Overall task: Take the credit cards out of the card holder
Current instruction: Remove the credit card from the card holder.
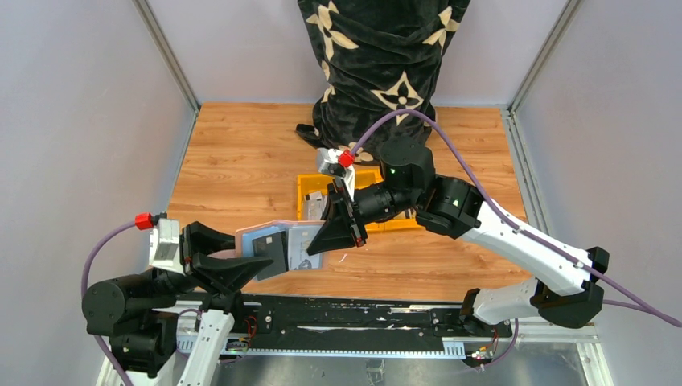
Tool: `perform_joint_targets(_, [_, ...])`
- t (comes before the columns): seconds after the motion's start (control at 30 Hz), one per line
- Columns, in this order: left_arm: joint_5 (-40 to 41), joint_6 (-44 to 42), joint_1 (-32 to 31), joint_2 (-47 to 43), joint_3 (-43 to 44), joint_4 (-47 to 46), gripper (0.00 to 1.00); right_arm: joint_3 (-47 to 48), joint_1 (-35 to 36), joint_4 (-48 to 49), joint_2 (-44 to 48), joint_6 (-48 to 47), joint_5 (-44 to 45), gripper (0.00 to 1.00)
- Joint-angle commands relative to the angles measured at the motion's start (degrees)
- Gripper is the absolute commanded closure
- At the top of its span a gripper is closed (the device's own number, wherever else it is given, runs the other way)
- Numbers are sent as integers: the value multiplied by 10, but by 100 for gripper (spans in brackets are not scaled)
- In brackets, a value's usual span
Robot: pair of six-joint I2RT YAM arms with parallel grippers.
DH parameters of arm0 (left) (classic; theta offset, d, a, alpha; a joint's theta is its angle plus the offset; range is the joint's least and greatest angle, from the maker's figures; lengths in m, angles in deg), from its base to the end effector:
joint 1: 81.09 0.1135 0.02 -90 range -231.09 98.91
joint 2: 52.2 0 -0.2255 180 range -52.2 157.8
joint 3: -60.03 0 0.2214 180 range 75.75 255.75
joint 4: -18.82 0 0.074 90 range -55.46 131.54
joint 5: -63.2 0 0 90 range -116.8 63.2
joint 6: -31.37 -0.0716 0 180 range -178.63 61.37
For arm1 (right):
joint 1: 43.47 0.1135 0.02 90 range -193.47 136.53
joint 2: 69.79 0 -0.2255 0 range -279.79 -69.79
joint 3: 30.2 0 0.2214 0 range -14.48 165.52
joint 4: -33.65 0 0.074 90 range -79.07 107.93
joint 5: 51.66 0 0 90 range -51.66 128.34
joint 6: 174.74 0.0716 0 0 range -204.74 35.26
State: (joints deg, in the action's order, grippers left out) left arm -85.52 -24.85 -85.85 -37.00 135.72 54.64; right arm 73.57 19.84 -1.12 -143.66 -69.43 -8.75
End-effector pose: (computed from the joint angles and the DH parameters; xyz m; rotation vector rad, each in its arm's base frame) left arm 0.0074 -0.0620 0.4117 0.6517 1.2927 -1.1380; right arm 0.0751 0.2662 0.4301 -1.3888 1.3500 1.6525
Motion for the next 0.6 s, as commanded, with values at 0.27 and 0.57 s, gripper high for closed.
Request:
perform_joint_targets(0.27, [-29, 147, -3, 16, -42, -133, 71, -9, -5, 23, 18, 1, -19, 100])
perform_joint_targets(0.57, [-61, 163, -3, 14, -36, -121, 69, -12, -13, 37, 18, 8, -34, 100])
